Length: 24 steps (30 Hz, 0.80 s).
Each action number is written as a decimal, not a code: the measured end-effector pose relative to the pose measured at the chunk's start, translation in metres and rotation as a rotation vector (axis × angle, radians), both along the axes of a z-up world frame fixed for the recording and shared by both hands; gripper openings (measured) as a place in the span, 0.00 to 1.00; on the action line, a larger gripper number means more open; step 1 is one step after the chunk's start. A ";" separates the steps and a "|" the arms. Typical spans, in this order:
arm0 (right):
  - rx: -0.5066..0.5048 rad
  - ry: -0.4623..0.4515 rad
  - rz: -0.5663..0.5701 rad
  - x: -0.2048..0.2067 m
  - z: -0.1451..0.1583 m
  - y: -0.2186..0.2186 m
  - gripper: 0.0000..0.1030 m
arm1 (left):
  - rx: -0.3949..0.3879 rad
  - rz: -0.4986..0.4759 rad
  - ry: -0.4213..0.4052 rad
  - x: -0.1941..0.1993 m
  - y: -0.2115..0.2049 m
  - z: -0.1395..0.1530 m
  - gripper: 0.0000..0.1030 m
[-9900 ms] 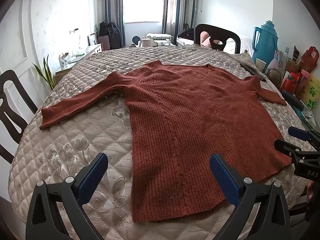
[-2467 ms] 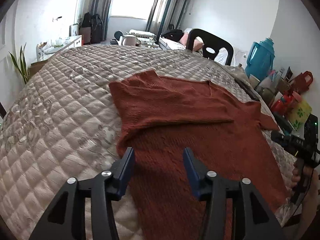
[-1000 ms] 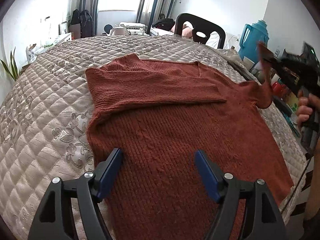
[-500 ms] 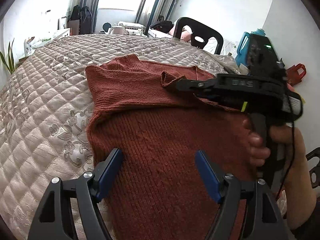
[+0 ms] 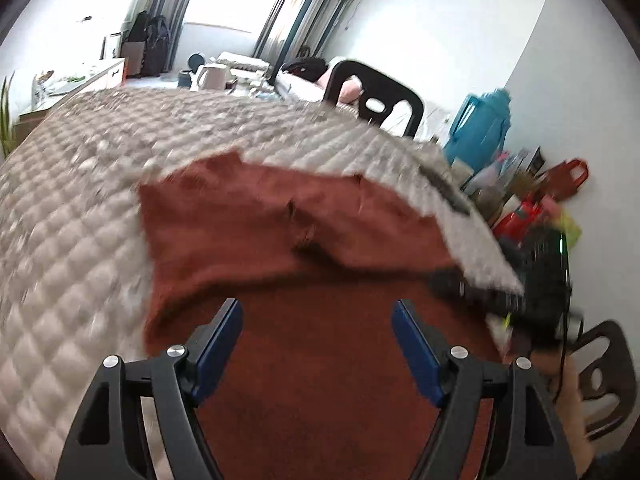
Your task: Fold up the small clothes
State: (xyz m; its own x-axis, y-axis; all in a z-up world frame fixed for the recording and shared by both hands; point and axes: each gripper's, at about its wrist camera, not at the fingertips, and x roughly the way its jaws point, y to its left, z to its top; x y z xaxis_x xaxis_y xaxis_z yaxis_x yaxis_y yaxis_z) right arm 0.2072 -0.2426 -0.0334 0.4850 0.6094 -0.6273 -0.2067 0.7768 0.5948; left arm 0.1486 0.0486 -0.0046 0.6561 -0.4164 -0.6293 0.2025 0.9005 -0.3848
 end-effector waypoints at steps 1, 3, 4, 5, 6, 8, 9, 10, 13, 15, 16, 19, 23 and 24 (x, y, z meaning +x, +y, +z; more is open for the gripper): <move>0.005 0.007 -0.004 0.000 0.000 -0.003 0.18 | 0.003 0.006 0.004 0.012 -0.002 0.002 0.74; 0.003 0.006 0.000 -0.001 -0.001 -0.002 0.18 | 0.008 0.014 0.040 0.038 -0.007 -0.001 0.55; 0.009 0.005 -0.002 -0.001 -0.002 -0.002 0.18 | 0.000 0.009 0.065 0.051 -0.009 -0.005 0.52; 0.012 0.004 -0.003 0.001 -0.004 -0.003 0.18 | -0.004 0.006 0.087 0.061 -0.011 -0.010 0.44; 0.015 0.004 -0.003 0.002 -0.004 -0.002 0.18 | 0.000 0.012 0.113 0.071 -0.013 -0.016 0.37; 0.024 0.004 -0.004 0.000 -0.005 -0.009 0.18 | 0.009 0.021 0.162 0.087 -0.017 -0.031 0.31; 0.034 0.006 -0.004 0.000 -0.006 -0.010 0.18 | 0.008 0.024 0.174 0.090 -0.019 -0.035 0.25; 0.041 0.007 -0.004 0.001 -0.006 -0.011 0.18 | 0.022 0.034 0.161 0.090 -0.021 -0.037 0.23; 0.053 0.008 -0.005 -0.002 -0.006 -0.016 0.18 | 0.041 0.025 0.147 0.082 -0.025 -0.033 0.05; 0.041 0.004 -0.005 -0.003 -0.004 -0.015 0.18 | 0.062 0.028 0.122 0.074 -0.024 -0.031 0.05; 0.025 -0.006 -0.005 -0.004 -0.001 -0.014 0.18 | 0.069 0.031 0.113 0.071 -0.022 -0.031 0.05; 0.019 -0.086 -0.012 -0.014 0.015 -0.017 0.18 | 0.064 0.038 0.108 0.067 -0.015 -0.035 0.05; 0.022 -0.121 -0.064 -0.010 0.023 -0.031 0.18 | 0.078 0.030 0.099 0.068 -0.016 -0.035 0.05; 0.002 -0.088 -0.084 -0.002 0.019 -0.035 0.18 | 0.082 0.030 0.097 0.068 -0.017 -0.035 0.05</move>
